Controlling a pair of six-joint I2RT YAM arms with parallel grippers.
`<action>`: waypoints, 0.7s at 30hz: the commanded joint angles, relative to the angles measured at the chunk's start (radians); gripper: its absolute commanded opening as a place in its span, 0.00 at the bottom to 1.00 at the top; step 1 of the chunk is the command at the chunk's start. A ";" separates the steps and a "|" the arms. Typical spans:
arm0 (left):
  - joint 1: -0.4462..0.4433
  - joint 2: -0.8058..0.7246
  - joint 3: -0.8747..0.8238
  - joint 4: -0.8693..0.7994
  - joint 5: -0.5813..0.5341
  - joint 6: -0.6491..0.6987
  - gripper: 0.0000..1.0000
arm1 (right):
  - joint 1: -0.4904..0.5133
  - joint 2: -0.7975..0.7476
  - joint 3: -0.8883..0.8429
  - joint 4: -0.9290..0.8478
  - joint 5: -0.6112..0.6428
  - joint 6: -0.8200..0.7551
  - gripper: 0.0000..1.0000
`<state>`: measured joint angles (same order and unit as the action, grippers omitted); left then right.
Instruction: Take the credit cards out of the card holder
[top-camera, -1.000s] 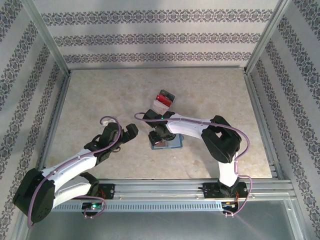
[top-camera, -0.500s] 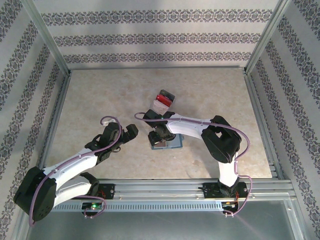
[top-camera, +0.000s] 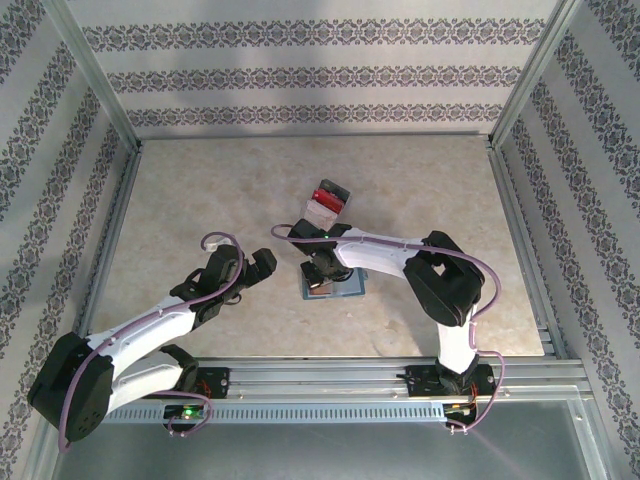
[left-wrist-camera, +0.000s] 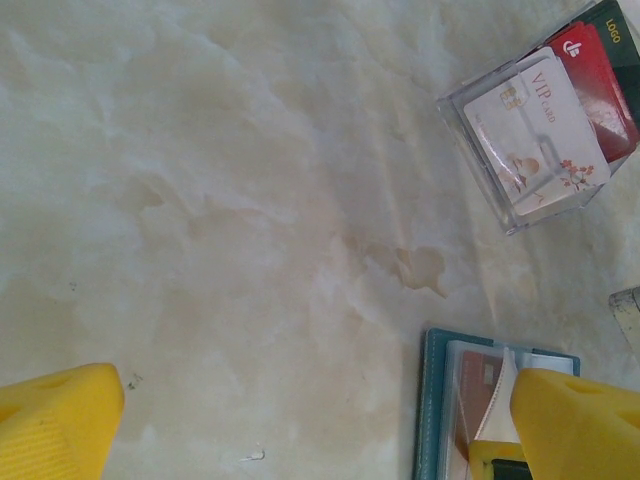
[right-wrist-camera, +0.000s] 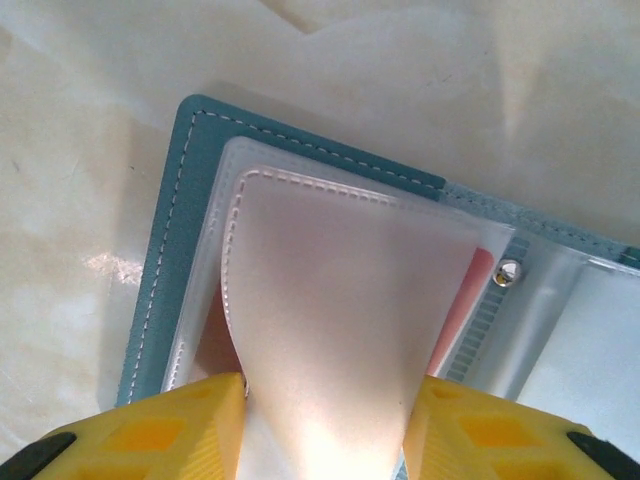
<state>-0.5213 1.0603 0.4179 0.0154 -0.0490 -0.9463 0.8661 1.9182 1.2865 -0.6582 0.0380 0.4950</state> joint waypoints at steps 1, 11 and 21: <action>0.015 -0.008 0.038 -0.023 0.016 0.029 0.99 | -0.004 -0.033 -0.028 -0.013 0.035 0.003 0.44; -0.001 0.027 0.108 -0.033 0.046 0.095 0.99 | -0.025 -0.098 -0.080 -0.029 0.101 0.019 0.42; -0.052 0.133 0.157 -0.008 0.046 0.116 1.00 | -0.060 -0.175 -0.151 -0.028 0.147 0.037 0.42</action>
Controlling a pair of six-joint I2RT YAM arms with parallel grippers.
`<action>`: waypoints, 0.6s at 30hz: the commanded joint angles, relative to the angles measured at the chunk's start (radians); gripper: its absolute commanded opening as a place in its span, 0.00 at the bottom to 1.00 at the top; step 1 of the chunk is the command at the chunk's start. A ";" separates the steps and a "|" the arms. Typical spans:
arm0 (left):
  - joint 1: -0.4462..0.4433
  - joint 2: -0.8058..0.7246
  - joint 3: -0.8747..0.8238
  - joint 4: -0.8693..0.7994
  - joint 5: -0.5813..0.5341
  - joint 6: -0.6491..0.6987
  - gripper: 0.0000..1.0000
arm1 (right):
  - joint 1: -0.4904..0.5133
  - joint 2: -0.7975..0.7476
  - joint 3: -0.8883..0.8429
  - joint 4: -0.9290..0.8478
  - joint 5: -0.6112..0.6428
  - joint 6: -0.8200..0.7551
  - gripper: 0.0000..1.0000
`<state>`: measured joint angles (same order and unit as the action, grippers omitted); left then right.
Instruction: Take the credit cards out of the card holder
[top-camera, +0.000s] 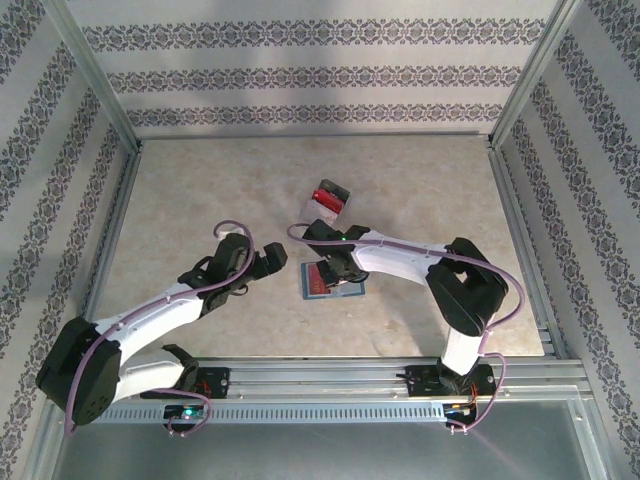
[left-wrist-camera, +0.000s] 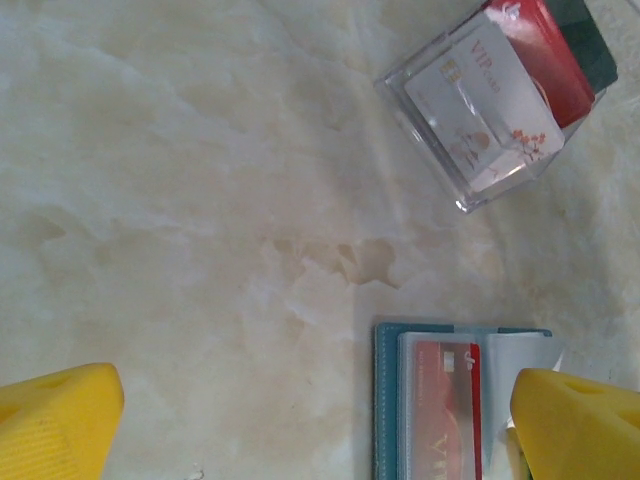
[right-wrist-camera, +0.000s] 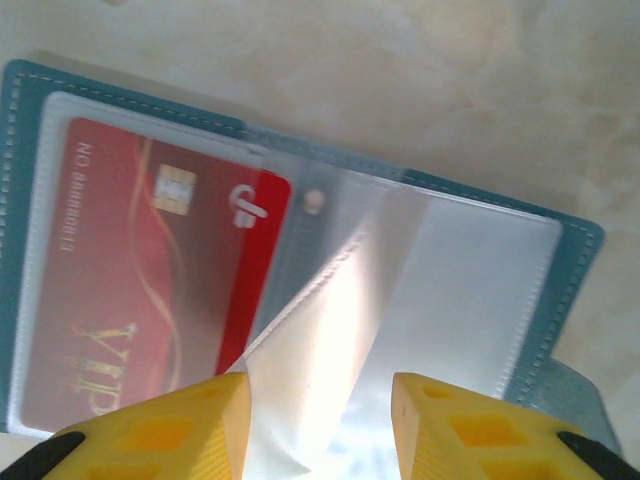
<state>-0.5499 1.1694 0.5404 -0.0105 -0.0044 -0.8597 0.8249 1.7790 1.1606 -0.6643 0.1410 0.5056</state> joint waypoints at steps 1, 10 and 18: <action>-0.029 0.036 0.038 0.021 0.001 0.031 1.00 | -0.023 -0.043 -0.034 -0.021 0.045 0.029 0.42; -0.077 0.113 0.069 0.051 -0.001 0.031 1.00 | -0.065 -0.121 -0.110 -0.014 0.055 0.039 0.42; -0.137 0.168 0.125 0.009 -0.039 0.085 0.82 | -0.099 -0.169 -0.172 0.016 0.042 0.044 0.41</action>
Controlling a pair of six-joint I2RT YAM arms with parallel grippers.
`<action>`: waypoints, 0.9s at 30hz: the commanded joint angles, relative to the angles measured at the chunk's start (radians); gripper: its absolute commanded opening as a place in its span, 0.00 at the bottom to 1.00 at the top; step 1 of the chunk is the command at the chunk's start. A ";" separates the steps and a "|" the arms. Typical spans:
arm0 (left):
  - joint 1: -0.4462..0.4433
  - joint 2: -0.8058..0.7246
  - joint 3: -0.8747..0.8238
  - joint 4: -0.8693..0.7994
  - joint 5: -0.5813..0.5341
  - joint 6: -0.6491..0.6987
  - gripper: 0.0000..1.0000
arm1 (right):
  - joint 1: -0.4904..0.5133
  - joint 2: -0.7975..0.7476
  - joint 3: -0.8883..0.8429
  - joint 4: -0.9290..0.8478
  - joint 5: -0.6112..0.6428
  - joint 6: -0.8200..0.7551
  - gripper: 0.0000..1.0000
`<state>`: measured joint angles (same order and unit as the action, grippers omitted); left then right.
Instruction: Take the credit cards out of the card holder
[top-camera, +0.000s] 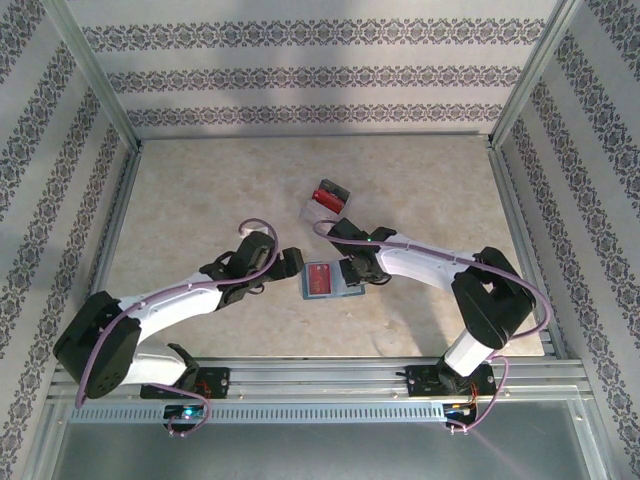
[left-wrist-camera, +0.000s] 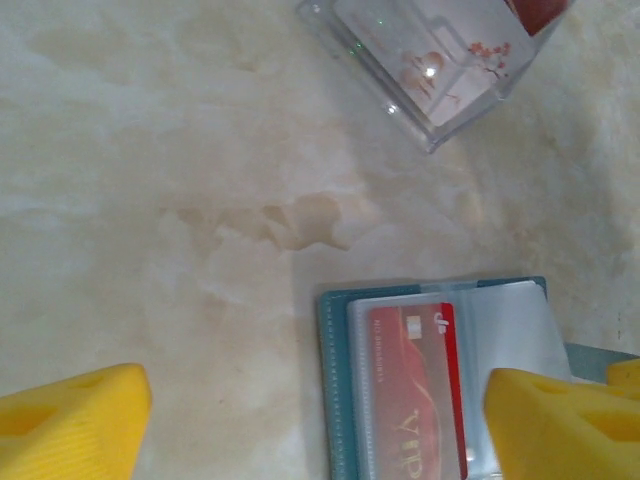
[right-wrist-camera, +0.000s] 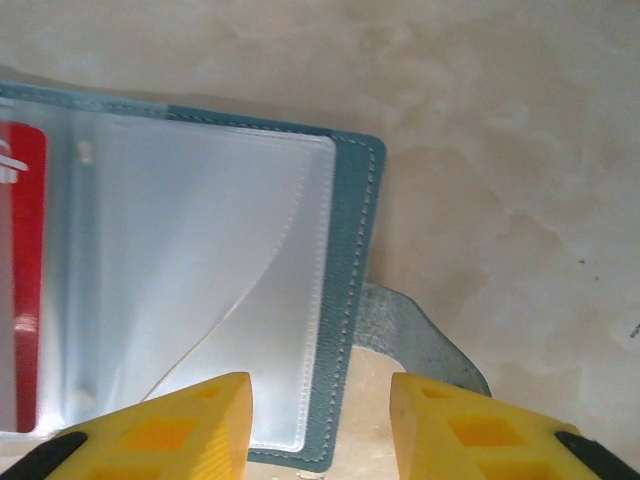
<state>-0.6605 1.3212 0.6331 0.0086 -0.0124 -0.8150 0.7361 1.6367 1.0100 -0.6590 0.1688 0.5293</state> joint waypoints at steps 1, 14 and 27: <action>-0.036 0.026 0.039 -0.013 -0.033 0.046 0.80 | -0.013 -0.030 -0.026 0.013 0.012 0.021 0.41; -0.130 0.196 0.137 -0.044 -0.017 0.073 0.62 | -0.039 -0.151 -0.066 -0.026 0.071 0.032 0.42; -0.133 0.235 0.078 0.017 -0.016 -0.032 0.45 | -0.060 -0.302 -0.084 0.055 -0.099 0.038 0.42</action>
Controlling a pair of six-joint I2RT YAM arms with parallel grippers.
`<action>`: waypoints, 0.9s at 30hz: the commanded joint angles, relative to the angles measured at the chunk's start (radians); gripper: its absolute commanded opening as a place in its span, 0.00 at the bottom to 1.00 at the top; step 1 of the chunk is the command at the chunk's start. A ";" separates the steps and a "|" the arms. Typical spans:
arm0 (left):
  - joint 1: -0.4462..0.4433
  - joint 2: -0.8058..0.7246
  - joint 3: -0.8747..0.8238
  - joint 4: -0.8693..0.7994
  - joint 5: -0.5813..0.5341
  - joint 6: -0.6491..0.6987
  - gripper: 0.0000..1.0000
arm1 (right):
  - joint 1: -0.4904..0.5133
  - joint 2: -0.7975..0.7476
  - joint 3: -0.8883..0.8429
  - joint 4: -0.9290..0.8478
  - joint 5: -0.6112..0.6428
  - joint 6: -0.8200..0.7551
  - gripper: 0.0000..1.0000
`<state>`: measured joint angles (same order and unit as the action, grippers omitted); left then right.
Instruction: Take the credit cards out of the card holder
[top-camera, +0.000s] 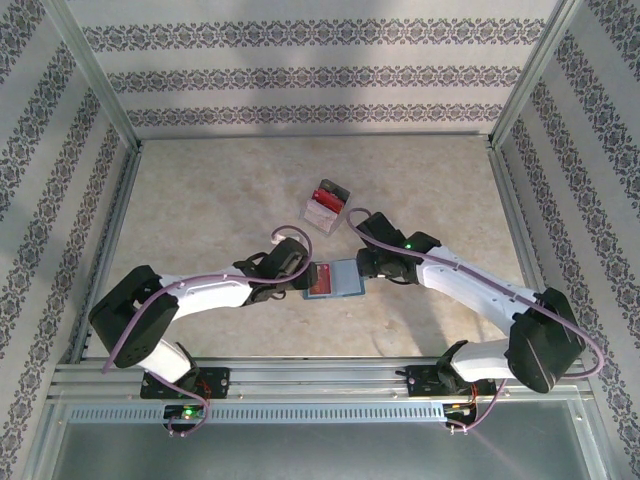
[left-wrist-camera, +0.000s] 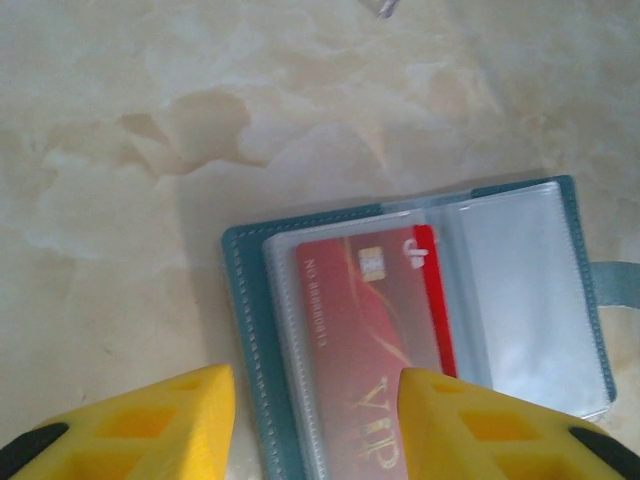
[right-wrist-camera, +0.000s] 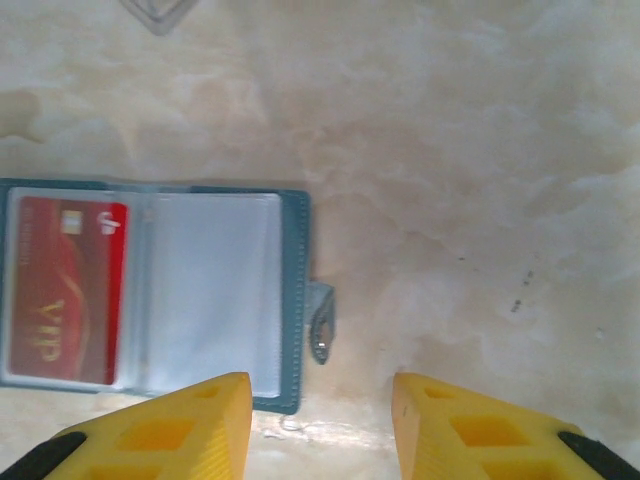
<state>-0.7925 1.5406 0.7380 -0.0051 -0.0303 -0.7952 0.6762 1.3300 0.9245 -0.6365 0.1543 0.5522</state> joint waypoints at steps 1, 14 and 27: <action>0.002 0.020 -0.031 0.034 0.007 -0.061 0.45 | 0.002 0.012 0.004 0.045 -0.110 0.018 0.42; 0.030 0.024 -0.053 0.043 0.021 -0.072 0.35 | 0.061 0.231 0.084 0.168 -0.292 0.061 0.37; 0.030 0.072 -0.014 0.047 0.043 -0.058 0.24 | 0.040 0.350 0.081 0.243 -0.379 0.061 0.35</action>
<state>-0.7704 1.6005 0.7036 0.0246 0.0006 -0.8604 0.7322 1.6653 0.9871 -0.4305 -0.1875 0.6010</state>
